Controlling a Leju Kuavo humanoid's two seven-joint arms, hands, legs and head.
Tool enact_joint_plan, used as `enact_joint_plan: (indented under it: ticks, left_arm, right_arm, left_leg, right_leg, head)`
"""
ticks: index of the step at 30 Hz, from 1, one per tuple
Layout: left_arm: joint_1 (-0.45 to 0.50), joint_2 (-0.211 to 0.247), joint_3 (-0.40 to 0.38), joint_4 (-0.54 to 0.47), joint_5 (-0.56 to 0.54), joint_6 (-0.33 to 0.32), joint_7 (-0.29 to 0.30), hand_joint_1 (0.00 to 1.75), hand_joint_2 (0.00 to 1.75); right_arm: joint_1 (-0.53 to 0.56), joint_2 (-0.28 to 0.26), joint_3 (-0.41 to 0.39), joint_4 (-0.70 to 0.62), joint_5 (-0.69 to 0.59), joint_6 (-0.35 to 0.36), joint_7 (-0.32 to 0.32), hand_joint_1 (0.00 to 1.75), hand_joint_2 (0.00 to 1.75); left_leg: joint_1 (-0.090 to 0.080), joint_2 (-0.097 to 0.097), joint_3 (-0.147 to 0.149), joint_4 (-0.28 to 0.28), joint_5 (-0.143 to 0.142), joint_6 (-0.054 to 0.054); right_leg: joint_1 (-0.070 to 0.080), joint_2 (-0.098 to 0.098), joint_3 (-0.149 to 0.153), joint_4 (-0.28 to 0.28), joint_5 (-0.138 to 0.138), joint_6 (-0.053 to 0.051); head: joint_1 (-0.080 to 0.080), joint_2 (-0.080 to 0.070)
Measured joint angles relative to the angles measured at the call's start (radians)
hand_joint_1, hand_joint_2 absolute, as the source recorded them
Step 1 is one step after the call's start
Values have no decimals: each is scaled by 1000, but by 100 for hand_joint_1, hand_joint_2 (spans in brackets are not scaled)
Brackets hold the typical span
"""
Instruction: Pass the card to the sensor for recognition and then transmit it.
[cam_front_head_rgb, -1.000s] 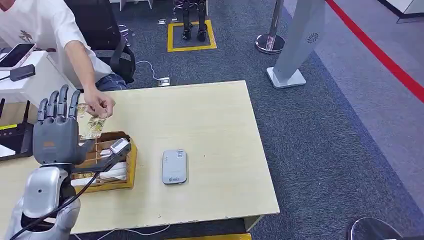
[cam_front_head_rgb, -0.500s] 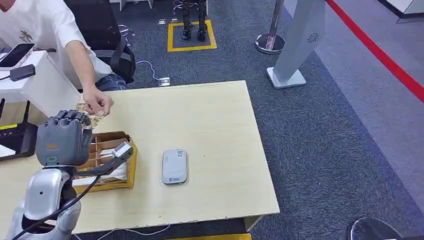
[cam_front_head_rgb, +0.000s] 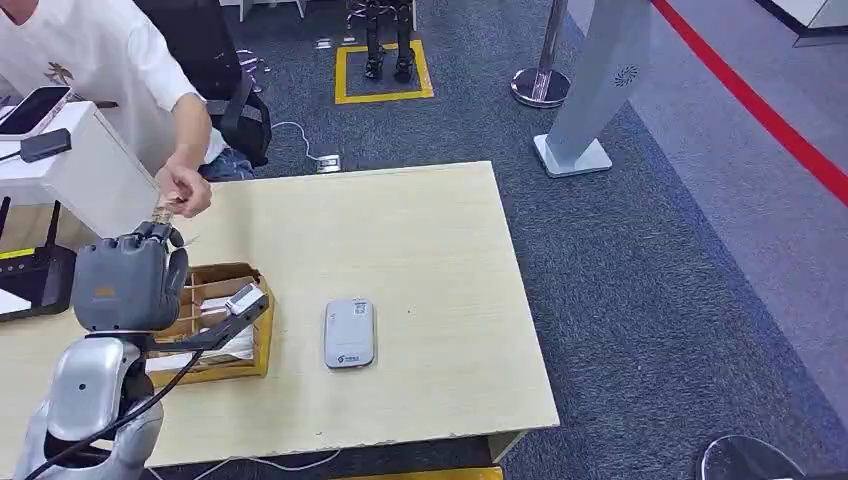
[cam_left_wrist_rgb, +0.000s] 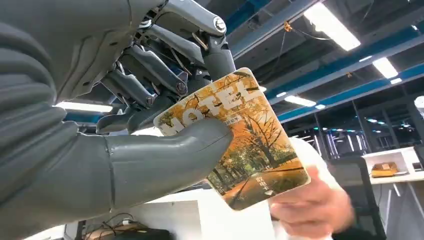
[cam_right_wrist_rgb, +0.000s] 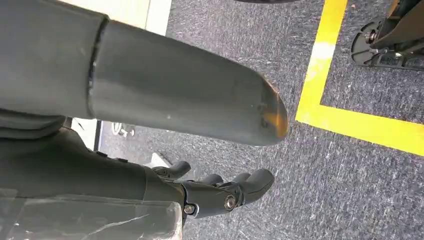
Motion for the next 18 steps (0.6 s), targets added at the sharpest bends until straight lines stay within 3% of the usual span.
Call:
enact_joint_plan:
  ticks: [6, 18]
  left_arm:
    - [0, -9, 0, 0, 0, 1, -13, 175, 175]
    - [9, -93, -5, 26, 0, 48, -84, 175, 175]
  right_arm:
    - [0, 0, 0, 0, 2, 0, 0, 0, 0]
    - [0, 3, 0, 0, 24, 3, 0, 0, 0]
  left_leg:
    - [0, 0, 0, 0, 0, 0]
    - [0, 0, 0, 0, 0, 0]
  right_leg:
    - [0, 0, 0, 0, 0, 0]
    - [0, 0, 0, 0, 0, 0]
  head:
    - [0, 0]
    - [0, 0]
